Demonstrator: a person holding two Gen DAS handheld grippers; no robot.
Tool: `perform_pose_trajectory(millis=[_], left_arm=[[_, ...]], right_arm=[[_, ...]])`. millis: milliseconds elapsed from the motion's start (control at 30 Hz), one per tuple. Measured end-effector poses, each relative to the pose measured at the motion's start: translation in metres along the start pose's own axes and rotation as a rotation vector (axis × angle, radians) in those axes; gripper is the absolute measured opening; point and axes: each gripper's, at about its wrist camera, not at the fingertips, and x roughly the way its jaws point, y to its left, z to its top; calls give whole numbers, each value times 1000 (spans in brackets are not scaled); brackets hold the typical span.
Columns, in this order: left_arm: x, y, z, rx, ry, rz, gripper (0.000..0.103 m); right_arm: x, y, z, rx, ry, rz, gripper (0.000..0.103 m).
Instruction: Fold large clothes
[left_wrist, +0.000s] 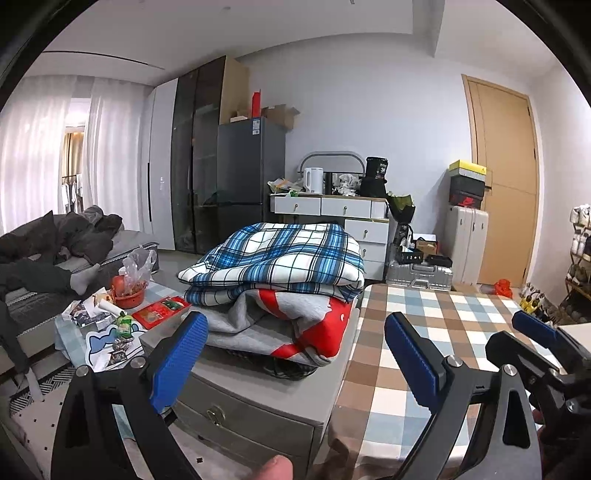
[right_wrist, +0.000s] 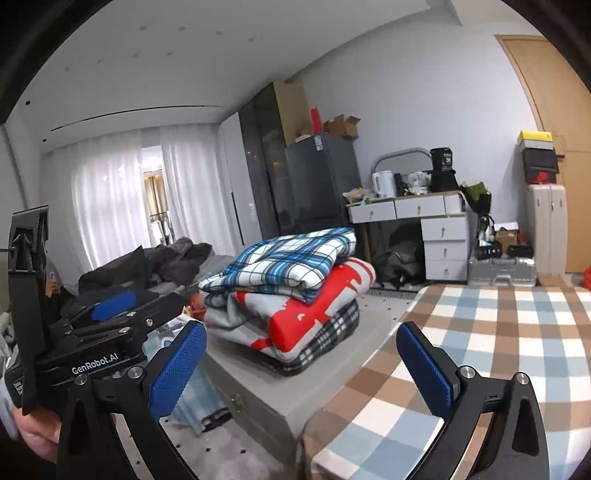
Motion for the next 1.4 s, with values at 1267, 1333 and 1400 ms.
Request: perform_pose_trajectory(millis=[1267,1333,1400], left_arm=[[-14,-8,3,26,-14,-40,94],[-14,-7,2,24,-12,-41,94],[-13,-7,1,25,-10,-37,94]], right_arm=[[-10,11,-1,31,-24,45,103],[-9,10,-1,34,-17,44,103],[-9,9,-1,38,-13,45,103]])
